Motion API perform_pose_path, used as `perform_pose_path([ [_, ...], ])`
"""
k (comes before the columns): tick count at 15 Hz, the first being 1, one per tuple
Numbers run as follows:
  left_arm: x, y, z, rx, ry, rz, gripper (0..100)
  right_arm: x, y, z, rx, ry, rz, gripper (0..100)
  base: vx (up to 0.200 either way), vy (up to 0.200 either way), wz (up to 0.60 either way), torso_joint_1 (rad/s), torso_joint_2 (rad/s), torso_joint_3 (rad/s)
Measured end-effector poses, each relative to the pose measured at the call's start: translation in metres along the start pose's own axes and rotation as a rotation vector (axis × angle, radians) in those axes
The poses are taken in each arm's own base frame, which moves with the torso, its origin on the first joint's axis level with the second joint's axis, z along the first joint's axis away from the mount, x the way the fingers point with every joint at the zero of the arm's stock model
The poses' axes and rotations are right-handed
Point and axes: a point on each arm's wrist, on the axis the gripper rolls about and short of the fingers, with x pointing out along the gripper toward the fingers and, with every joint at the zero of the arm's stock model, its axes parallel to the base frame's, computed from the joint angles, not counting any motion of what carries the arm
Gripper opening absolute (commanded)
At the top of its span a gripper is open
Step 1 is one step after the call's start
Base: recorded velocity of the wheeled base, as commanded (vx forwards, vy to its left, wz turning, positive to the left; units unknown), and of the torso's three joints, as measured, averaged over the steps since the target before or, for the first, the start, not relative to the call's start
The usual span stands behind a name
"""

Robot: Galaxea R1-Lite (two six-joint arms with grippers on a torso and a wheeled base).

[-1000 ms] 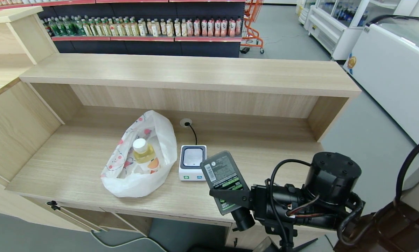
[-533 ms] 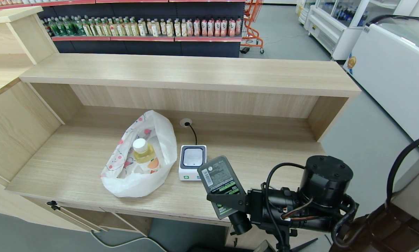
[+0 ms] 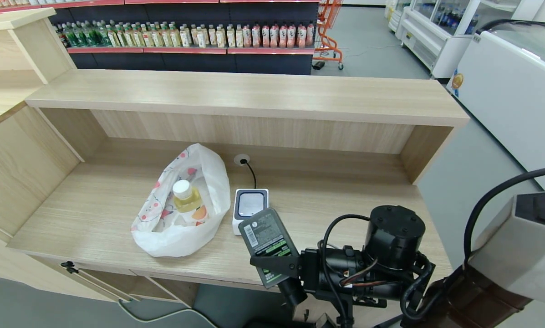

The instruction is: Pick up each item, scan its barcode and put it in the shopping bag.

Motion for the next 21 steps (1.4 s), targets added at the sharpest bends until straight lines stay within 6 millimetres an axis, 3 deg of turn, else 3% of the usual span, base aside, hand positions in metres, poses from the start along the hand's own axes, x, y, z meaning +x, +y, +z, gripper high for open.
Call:
perform_pose_path([
  [4,0.000,0.000,0.000,0.000,0.000,0.000,100,0.010,0.002,0.003,0.009,-0.013,-0.014,0,0.000,0.000,0.00,0.000,0.00,0.000],
  [13,0.000,0.000,0.000,0.000,0.000,0.000,100,0.010,0.006,0.006,0.022,-0.020,-0.006,0,0.000,0.000,0.00,0.000,0.00,0.000],
  [16,0.000,0.000,0.000,0.000,0.000,0.000,100,0.009,-0.001,-0.004,0.076,0.064,0.033,0,0.000,0.000,0.00,0.000,0.00,0.000],
  [18,0.000,0.000,0.000,0.000,0.000,0.000,100,0.000,-0.022,-0.027,0.212,0.308,0.107,0,0.000,0.000,0.00,0.000,0.00,0.000],
  [21,0.000,0.000,0.000,0.000,0.000,0.000,100,-0.035,-0.042,-0.042,0.733,0.610,0.131,0,0.000,0.000,0.00,0.000,0.00,0.000],
])
